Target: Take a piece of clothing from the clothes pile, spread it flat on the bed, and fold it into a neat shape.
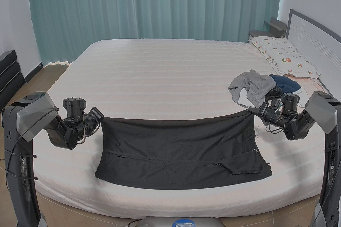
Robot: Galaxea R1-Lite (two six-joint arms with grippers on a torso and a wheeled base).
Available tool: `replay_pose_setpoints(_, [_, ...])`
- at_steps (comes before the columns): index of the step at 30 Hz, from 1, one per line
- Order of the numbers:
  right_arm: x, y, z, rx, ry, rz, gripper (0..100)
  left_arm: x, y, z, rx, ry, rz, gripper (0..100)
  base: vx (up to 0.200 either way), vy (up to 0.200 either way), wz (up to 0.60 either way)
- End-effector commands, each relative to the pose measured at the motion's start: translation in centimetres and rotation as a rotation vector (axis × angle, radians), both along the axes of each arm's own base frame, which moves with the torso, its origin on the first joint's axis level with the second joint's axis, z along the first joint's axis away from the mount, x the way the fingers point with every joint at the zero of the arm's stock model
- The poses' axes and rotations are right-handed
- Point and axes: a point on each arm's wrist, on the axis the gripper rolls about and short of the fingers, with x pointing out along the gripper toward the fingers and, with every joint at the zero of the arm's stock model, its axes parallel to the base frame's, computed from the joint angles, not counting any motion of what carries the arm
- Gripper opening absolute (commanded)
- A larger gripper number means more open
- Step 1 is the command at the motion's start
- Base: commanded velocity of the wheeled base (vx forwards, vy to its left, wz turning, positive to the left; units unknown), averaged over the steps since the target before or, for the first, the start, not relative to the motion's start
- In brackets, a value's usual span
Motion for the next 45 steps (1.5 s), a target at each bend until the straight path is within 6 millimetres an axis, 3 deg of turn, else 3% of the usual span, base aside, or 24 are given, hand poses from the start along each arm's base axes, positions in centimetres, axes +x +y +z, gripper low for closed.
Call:
replay_pose_setpoints(1, [-1.2,-0.6,0.8,0.004,0.006,-0.001,0,-0.5,0.0,0.4,0.012,0.001,-0.012,0,0.000,0.000,0.00])
replay_pose_setpoints(12, [-0.2,0.5,-1.4,-0.025,-0.057,-0.058,0,-0.2,-0.2,0.9,0.013,-0.034,-0.003,0,0.000,0.000,0.00])
replay_pose_setpoints(21, [-0.5,0.8,-1.3,-0.021,-0.052,-0.043,0,-0.1,-0.1,0.4,0.006,-0.052,-0.012,0,0.000,0.000,0.00])
replay_pose_setpoints(32, [-4.1,-1.0,0.2,0.014,0.007,0.008,0,-1.5,0.0,0.3,0.023,-0.013,-0.017,0,0.000,0.000,0.00])
replay_pose_setpoints(45, [-9.1,-1.0,-3.6,-0.124,0.122,0.055,0,-5.1,0.1,-2.5,0.175,0.117,-0.112,0,0.000,0.000,0.00])
